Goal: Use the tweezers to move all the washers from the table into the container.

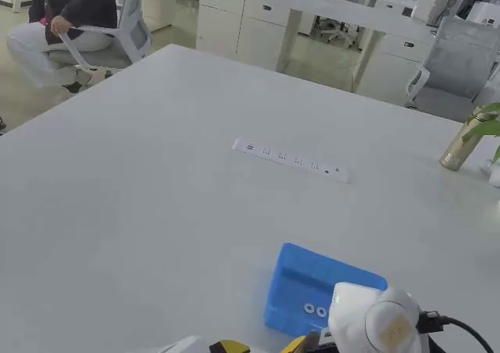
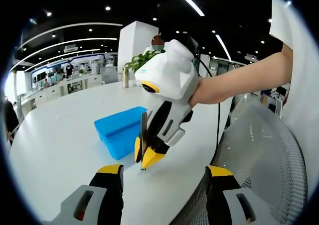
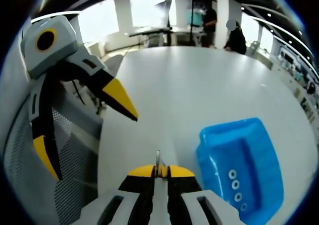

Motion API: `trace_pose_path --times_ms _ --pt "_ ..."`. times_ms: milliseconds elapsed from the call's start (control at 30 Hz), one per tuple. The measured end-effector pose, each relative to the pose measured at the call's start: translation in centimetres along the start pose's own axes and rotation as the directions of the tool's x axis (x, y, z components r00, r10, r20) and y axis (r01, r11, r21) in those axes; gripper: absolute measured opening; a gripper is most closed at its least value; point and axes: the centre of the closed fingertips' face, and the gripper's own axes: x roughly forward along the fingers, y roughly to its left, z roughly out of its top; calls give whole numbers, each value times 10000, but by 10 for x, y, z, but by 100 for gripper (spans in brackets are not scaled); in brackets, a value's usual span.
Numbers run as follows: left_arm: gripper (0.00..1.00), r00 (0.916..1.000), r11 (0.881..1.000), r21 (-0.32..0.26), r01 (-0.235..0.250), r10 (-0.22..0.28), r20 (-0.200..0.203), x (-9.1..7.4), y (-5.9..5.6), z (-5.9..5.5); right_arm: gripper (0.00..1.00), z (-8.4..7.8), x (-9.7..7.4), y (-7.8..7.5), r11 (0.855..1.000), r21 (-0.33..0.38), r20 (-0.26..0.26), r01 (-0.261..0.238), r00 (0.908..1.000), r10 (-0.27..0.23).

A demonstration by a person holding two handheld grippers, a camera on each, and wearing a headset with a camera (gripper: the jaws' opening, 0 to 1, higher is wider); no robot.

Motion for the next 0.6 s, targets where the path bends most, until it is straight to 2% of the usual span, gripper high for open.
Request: trace_pose_path --times_ms 300,600 --pt "66 10000 10000 43 -12 12 -6 0 0 0 5 0 1 4 10000 -10 -39 -82 10000 82" --pt "66 10000 10000 68 -21 21 -13 0 0 0 6 -1 2 8 9980 -634 -596 -67 9982 29"
